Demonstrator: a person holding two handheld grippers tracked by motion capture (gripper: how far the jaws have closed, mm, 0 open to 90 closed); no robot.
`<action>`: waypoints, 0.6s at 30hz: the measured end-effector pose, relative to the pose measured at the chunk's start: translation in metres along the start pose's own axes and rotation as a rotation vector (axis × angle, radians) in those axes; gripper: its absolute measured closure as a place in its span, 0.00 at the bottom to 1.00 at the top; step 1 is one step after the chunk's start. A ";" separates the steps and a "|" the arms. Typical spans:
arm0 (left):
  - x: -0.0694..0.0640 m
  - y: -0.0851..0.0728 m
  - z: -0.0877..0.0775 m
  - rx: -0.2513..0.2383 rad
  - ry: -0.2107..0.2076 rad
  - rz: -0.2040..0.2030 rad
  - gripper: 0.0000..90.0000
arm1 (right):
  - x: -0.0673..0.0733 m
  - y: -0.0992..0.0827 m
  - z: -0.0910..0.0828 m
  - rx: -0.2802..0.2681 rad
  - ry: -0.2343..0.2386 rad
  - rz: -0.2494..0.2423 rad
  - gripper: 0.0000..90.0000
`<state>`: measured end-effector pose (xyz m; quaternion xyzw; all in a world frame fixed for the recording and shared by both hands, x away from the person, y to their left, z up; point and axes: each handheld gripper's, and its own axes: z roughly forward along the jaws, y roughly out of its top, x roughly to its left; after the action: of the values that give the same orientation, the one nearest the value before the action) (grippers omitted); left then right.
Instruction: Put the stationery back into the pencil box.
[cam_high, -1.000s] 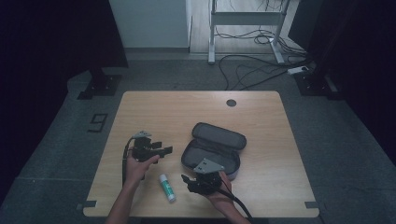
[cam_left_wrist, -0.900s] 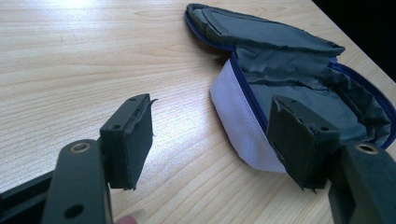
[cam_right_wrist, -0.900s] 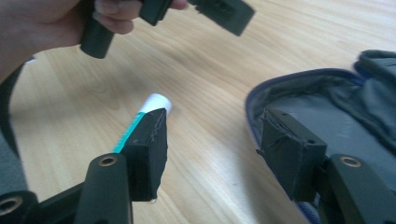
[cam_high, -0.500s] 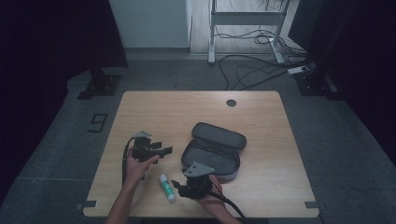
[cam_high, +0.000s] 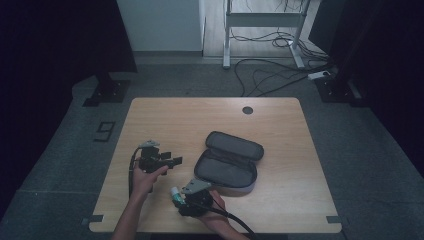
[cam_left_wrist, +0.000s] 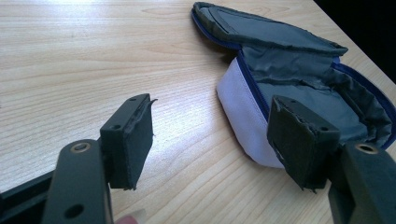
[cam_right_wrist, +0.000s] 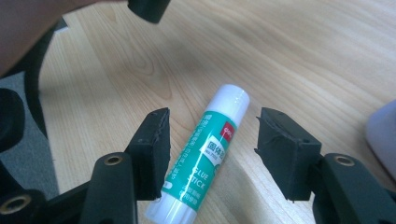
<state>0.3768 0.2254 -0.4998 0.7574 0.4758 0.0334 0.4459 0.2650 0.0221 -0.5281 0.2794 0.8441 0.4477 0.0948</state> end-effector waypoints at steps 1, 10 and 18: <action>0.000 0.000 0.000 -0.002 0.002 -0.005 0.35 | 0.000 -0.001 0.002 0.007 -0.002 -0.002 0.49; -0.001 -0.001 0.000 -0.015 0.009 -0.002 0.36 | 0.002 -0.006 0.012 0.058 0.004 -0.025 0.56; 0.000 -0.002 0.001 -0.010 0.006 -0.002 0.36 | 0.000 -0.010 0.018 0.088 -0.018 -0.047 0.63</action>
<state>0.3758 0.2249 -0.5012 0.7546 0.4777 0.0375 0.4483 0.2681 0.0302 -0.5465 0.2675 0.8684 0.4053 0.1005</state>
